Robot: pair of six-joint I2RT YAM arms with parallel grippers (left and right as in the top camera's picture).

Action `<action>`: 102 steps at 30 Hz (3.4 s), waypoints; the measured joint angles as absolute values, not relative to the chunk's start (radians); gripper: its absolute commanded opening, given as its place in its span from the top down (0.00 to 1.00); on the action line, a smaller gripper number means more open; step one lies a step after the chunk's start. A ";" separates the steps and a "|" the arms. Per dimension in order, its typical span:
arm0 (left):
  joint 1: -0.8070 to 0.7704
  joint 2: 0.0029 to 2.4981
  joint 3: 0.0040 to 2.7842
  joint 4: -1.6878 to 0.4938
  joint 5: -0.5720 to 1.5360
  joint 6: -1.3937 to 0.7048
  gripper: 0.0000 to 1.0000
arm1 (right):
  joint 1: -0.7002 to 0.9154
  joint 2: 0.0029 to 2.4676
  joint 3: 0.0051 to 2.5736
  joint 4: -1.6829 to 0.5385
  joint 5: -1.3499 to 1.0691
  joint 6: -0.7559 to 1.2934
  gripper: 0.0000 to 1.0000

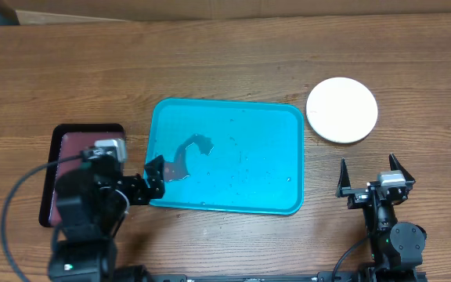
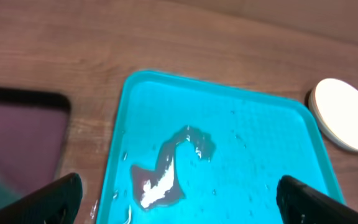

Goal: Clean dirty plates on tray and stack at the side

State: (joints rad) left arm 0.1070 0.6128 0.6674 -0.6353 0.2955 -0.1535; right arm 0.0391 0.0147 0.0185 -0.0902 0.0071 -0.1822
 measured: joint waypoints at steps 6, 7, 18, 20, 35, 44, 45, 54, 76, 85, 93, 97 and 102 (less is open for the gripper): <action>0.041 0.496 0.387 -0.316 0.269 -0.146 0.00 | 0.039 0.015 0.019 -0.090 0.006 -0.184 0.00; 0.036 0.478 0.356 -0.279 0.262 -0.146 0.00 | 0.039 0.015 0.019 -0.090 0.007 -0.184 0.00; 0.018 0.256 0.060 0.028 0.168 -0.145 0.00 | 0.039 0.015 0.019 -0.091 0.007 -0.184 0.00; 0.018 0.228 0.029 0.042 0.151 -0.146 0.00 | 0.039 0.015 0.019 -0.091 0.007 -0.184 0.00; 0.012 0.022 0.009 -0.075 0.039 -0.146 0.00 | 0.039 0.015 0.019 -0.090 0.007 -0.184 0.00; -0.014 0.016 0.009 -0.076 0.031 -0.099 0.00 | 0.039 0.015 0.019 -0.090 0.007 -0.184 0.00; -0.014 0.016 0.009 -0.076 0.031 -0.093 0.00 | 0.039 0.015 0.019 -0.090 0.007 -0.184 0.00; -0.014 0.016 0.009 -0.076 0.028 -0.050 0.00 | 0.039 0.015 0.019 -0.091 0.007 -0.184 0.00; -0.014 0.016 0.009 -0.076 0.025 -0.048 0.00 | 0.039 0.015 0.019 -0.090 0.006 -0.184 0.00; -0.014 0.016 0.009 -0.076 0.025 -0.048 0.00 | 0.039 0.015 0.019 -0.090 0.007 -0.184 0.00; -0.014 0.016 0.009 -0.076 0.025 -0.048 0.00 | 0.039 0.015 0.019 -0.090 0.007 -0.184 0.00; -0.014 0.016 0.009 -0.076 0.025 -0.048 0.00 | 0.039 0.015 0.019 -0.090 0.007 -0.184 0.00; -0.014 0.016 0.009 -0.076 0.025 -0.048 0.00 | 0.039 0.015 0.019 -0.090 0.007 -0.184 0.00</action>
State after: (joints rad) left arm -0.0135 0.0158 0.0086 -0.0761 0.0250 -0.0479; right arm 0.0387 0.0147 0.0185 -0.0902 0.0067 -0.1844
